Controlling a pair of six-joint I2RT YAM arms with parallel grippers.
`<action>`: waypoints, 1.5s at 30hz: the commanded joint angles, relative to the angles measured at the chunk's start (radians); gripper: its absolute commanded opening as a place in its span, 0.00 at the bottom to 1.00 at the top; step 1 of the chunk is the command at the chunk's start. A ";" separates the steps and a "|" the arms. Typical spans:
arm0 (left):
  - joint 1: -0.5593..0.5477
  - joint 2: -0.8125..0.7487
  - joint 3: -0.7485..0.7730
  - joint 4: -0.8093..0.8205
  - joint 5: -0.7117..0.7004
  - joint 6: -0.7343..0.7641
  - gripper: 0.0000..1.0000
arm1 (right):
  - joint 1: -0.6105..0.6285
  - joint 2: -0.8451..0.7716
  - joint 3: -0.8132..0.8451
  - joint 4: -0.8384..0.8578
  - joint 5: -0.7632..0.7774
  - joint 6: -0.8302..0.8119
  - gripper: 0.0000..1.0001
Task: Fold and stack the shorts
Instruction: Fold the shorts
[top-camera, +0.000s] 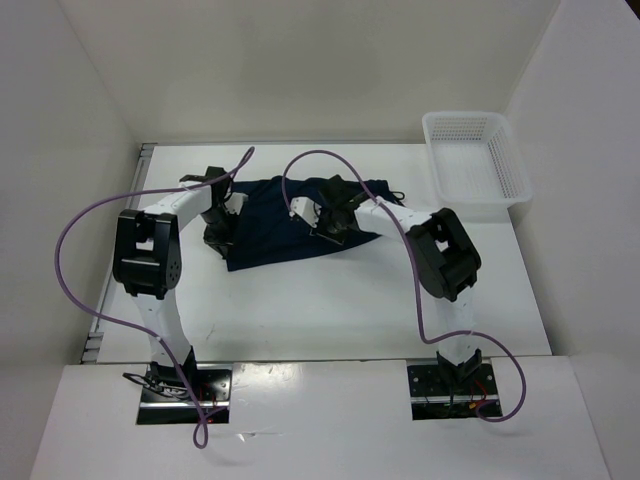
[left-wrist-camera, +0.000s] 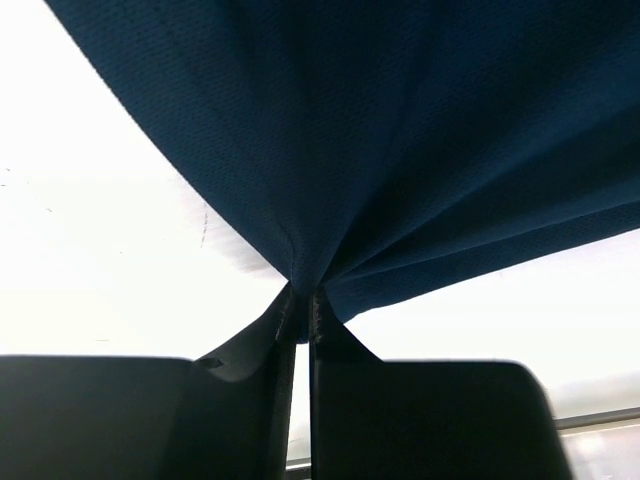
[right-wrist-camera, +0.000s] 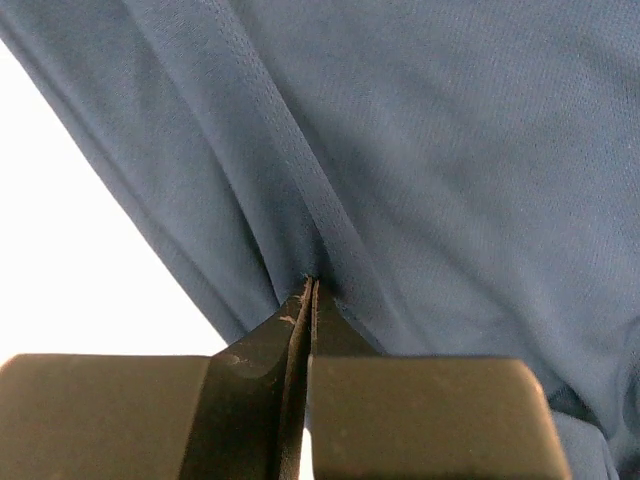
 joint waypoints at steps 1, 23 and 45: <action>0.009 -0.023 0.030 -0.034 -0.002 0.004 0.07 | -0.010 -0.085 0.040 -0.072 -0.034 -0.039 0.00; -0.029 -0.011 -0.036 -0.121 -0.006 0.004 0.15 | -0.019 -0.167 -0.097 -0.086 0.002 -0.063 0.28; -0.038 -0.125 0.134 -0.187 0.106 0.004 0.51 | -0.442 -0.109 -0.028 0.081 0.119 0.878 0.83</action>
